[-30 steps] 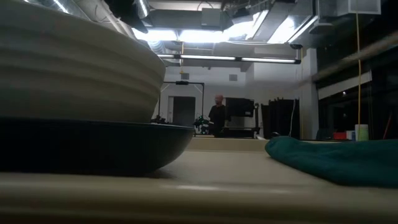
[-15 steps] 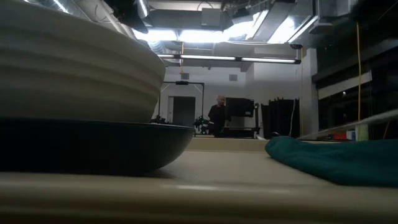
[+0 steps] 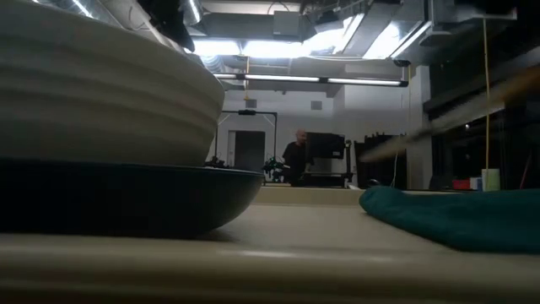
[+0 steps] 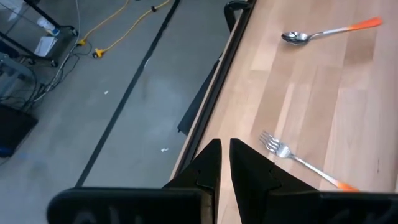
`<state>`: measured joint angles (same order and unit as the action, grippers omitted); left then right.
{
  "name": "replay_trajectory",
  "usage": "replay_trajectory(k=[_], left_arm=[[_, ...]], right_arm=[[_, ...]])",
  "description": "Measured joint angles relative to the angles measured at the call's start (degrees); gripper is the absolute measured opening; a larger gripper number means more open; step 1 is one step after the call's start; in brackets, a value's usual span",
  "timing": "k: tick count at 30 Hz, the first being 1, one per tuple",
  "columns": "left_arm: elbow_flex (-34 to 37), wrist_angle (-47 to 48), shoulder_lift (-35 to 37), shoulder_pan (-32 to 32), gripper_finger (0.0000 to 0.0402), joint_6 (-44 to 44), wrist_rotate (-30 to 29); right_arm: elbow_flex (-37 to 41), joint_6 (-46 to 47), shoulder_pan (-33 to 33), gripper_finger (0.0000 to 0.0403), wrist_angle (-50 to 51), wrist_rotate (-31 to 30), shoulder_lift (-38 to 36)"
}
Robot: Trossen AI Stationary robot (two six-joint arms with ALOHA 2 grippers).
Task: Set up tray
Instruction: Put the knife on the napkin
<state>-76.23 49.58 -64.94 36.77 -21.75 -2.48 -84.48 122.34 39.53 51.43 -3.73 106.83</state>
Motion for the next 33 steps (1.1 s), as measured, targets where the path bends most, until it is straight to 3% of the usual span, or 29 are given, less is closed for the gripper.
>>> replay_trajectory(k=[3,8,11,14,18,22,26,30,33], left_arm=[[0.0,0.7,0.0,0.0,0.0027,-1.9,0.1],[0.0,0.2,-0.1,0.0,0.0024,-5.5,0.1],[0.0,-0.8,-0.3,0.0,0.0022,-7.0,0.9],[0.0,-2.0,-0.8,0.0,0.0022,-7.0,1.4],[0.0,-1.8,-1.2,-0.1,0.0022,-7.0,2.8],[0.0,-0.5,-1.3,-0.1,0.0022,-6.2,3.1],[0.0,2.0,-1.3,-0.1,0.0022,-3.4,3.1],[0.0,5.9,-1.3,-0.1,0.0022,-1.1,3.1],[0.0,7.9,-1.3,-0.1,0.0022,0.0,3.1]], right_arm=[[-8.6,0.4,0.6,0.0095,9.2,-0.4,1.1],[-25.8,-0.4,2.5,0.0095,32.9,-2.2,2.5],[-28.0,-3.2,2.3,0.0095,38.9,-6.1,0.5],[-21.6,-4.2,2.1,0.0095,39.1,-14.9,-5.4],[-6.4,-4.0,1.7,0.0095,37.8,-11.2,-13.9],[10.5,-2.0,3.5,0.0095,33.4,-5.6,-27.1],[24.7,0.2,4.1,0.0095,16.6,-2.5,-36.1],[31.6,0.2,2.6,0.0095,-2.8,-5.2,-33.8],[30.1,0.2,2.6,0.0095,-9.2,-7.4,-27.9]])
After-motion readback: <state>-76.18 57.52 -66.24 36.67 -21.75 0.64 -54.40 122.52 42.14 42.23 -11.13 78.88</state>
